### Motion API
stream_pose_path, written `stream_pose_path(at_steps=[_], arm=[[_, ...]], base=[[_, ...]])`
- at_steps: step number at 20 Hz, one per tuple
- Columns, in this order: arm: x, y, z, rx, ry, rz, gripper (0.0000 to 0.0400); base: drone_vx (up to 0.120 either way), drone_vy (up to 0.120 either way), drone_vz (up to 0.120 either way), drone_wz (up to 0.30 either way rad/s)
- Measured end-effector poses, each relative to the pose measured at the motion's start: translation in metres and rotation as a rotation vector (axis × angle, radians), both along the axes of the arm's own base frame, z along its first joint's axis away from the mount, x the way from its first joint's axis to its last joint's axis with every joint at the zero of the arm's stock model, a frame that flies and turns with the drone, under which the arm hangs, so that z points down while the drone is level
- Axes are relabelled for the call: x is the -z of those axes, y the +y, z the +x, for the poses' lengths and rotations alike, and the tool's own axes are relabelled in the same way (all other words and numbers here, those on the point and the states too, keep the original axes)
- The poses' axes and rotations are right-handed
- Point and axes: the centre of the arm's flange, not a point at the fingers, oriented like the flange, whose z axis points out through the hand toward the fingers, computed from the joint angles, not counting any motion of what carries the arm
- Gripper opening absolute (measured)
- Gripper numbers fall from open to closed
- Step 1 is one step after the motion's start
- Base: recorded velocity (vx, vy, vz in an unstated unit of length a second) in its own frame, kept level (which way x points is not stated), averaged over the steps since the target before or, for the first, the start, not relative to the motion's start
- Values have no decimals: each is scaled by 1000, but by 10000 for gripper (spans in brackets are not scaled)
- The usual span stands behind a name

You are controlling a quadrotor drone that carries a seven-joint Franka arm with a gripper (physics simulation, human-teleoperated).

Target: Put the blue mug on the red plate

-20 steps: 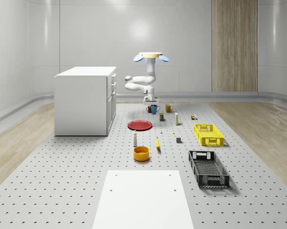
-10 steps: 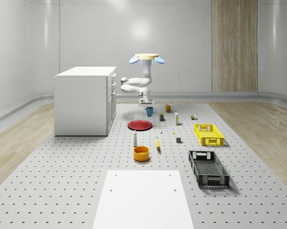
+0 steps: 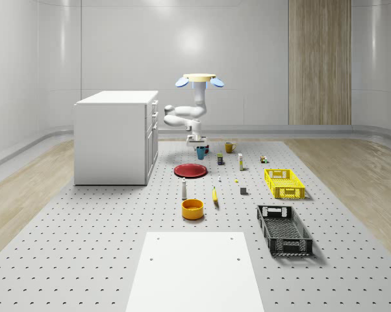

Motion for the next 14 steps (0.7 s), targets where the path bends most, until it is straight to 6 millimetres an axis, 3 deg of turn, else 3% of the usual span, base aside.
stream_pose_path(at_steps=[8, 14], arm=[[-2, 40, 0, 0, 0, 0, 100], [-22, 58, 0, 0, 0, 0, 100]], base=[[0, 0, 0, 0], [0, 0, 0, 0]])
